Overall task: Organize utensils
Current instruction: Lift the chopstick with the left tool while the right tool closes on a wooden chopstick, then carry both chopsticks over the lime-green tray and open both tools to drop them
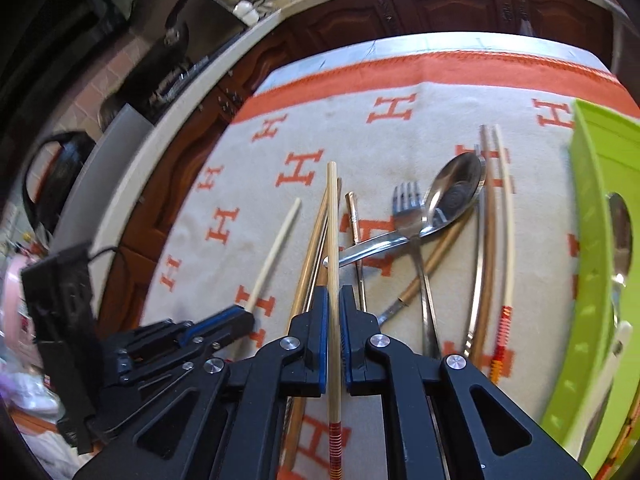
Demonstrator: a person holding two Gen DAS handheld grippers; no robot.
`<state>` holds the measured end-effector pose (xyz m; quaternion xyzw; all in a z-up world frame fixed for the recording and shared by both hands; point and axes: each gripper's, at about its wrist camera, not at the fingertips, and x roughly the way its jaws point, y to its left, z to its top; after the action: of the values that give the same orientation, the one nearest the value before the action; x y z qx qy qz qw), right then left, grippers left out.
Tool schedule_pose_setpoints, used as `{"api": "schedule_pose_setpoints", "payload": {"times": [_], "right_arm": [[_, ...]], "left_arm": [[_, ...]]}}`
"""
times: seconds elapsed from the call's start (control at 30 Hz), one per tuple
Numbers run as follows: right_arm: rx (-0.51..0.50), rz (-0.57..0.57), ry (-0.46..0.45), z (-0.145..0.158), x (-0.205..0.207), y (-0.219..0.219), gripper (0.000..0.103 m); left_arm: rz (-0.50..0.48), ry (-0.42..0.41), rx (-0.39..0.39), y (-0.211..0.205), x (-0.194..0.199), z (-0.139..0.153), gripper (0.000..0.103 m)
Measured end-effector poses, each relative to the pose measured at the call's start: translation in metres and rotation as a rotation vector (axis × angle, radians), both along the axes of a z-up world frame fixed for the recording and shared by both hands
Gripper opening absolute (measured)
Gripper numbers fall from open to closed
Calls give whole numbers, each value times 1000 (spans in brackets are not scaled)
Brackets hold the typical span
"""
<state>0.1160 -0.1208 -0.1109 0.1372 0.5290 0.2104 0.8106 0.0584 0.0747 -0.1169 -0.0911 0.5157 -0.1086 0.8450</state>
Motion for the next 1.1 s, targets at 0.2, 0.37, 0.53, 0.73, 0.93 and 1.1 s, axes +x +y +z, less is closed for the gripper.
{"api": "schedule_pose_setpoints", "payload": {"times": [0.2, 0.37, 0.53, 0.73, 0.93, 1.1], "right_arm": [[91, -67, -38, 29, -19, -43, 5], [88, -139, -107, 63, -38, -90, 5], [26, -254, -138, 83, -46, -148, 5], [-53, -322, -134, 81, -40, -199, 5], [-110, -337, -93, 55, -20, -230, 5], [-139, -331, -70, 31, -4, -232, 6]], "left_arm": [[-60, -34, -58, -28, -8, 35, 3], [-136, -72, -88, -70, -4, 63, 3], [-223, -95, -123, -134, 4, 86, 3], [-280, -52, -167, -203, 19, 84, 3], [-276, -2, -196, -241, 40, 58, 3], [-275, 16, -173, -255, 50, 37, 3]]}}
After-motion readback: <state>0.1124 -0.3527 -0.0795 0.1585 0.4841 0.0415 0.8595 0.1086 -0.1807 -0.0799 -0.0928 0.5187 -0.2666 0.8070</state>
